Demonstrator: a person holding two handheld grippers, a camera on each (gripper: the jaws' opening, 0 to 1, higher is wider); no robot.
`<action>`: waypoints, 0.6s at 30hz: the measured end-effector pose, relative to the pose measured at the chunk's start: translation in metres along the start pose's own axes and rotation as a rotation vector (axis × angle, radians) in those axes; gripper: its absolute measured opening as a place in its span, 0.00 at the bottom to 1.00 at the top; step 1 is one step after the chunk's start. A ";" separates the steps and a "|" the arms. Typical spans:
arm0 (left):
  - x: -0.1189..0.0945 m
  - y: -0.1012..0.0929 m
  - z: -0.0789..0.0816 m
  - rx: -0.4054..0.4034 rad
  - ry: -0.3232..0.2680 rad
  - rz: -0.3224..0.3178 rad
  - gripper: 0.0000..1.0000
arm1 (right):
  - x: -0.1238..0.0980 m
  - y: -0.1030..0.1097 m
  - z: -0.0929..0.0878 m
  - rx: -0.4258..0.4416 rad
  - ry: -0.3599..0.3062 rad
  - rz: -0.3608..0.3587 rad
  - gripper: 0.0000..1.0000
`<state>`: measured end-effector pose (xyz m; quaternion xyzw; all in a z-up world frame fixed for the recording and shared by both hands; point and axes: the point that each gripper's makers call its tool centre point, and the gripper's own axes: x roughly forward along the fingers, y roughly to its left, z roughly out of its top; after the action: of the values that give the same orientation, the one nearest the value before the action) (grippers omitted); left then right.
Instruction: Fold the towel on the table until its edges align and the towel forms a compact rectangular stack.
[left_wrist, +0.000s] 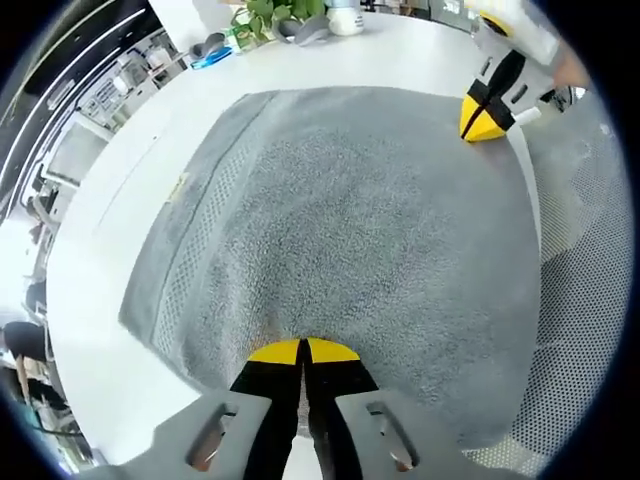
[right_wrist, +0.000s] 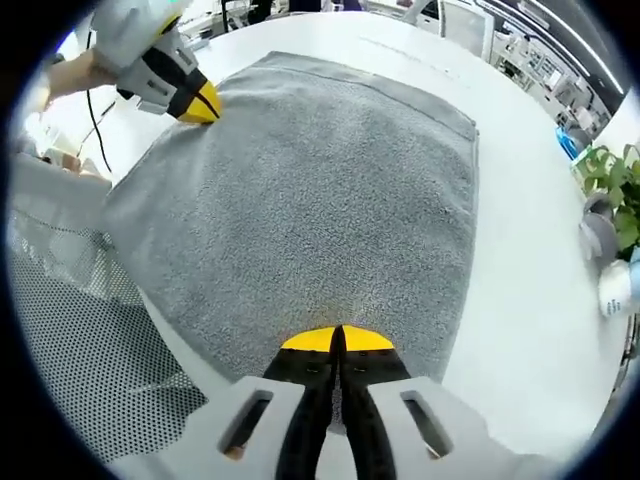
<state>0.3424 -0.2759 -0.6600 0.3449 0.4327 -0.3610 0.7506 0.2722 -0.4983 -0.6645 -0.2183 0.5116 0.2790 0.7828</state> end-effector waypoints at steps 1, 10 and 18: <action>0.001 0.002 0.001 -0.006 -0.002 -0.002 0.01 | -0.001 0.001 -0.001 0.006 -0.004 0.001 0.00; 0.010 0.013 0.011 -0.011 -0.005 -0.006 0.01 | 0.000 0.007 -0.003 0.037 -0.015 0.023 0.00; 0.014 0.021 0.018 -0.079 -0.065 -0.023 0.01 | -0.001 0.014 -0.005 -0.015 -0.011 0.019 0.00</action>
<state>0.3725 -0.2836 -0.6614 0.2981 0.4258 -0.3631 0.7733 0.2590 -0.4908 -0.6660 -0.2179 0.5074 0.2915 0.7811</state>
